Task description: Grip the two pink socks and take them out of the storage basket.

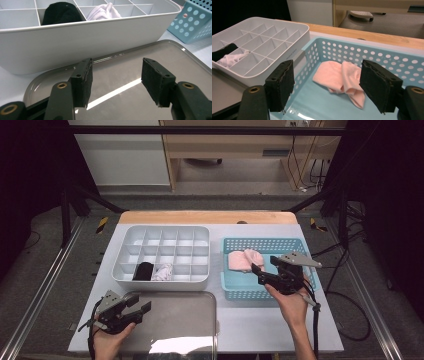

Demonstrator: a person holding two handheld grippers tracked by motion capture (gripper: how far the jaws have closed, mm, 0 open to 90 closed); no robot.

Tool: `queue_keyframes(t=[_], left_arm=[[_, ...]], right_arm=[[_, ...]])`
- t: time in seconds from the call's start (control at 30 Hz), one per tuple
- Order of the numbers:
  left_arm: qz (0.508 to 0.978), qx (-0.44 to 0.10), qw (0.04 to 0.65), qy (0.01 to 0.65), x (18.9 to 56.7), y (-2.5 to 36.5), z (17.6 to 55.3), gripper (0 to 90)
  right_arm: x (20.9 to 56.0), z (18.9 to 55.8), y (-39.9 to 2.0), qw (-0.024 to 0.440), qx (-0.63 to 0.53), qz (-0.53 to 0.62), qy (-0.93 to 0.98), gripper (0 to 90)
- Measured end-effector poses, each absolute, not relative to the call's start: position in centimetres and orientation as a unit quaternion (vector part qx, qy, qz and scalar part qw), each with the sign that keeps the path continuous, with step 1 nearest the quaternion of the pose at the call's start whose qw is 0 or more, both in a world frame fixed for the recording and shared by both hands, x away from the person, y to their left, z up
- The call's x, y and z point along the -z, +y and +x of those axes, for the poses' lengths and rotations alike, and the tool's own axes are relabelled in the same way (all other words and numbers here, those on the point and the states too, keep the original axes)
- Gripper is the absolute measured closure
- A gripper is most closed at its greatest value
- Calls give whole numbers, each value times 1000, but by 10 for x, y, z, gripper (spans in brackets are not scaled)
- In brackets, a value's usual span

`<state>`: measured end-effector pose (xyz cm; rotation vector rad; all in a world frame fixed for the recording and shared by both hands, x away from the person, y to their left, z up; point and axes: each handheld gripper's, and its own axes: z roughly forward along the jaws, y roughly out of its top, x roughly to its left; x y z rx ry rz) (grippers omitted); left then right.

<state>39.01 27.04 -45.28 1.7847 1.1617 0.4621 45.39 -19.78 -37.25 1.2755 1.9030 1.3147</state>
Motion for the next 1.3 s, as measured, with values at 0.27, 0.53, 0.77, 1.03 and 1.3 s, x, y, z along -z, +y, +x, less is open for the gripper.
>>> queue_keyframes(t=[0.27,0.53,0.77,1.03,1.3], left_arm=[[727,-187,461,473,453,271,390,402],[728,-184,461,474,454,272,391,401],[729,-182,460,474,454,272,392,401],[730,-181,456,476,455,273,394,401],[731,-180,455,476,456,273,394,401]], right_arm=[[367,469,-194,251,-476,471,699,291],[366,487,-192,251,-465,479,701,327],[370,503,-190,255,-449,484,706,352],[377,522,-191,255,-443,493,704,366],[387,539,-189,253,-424,504,708,367]])
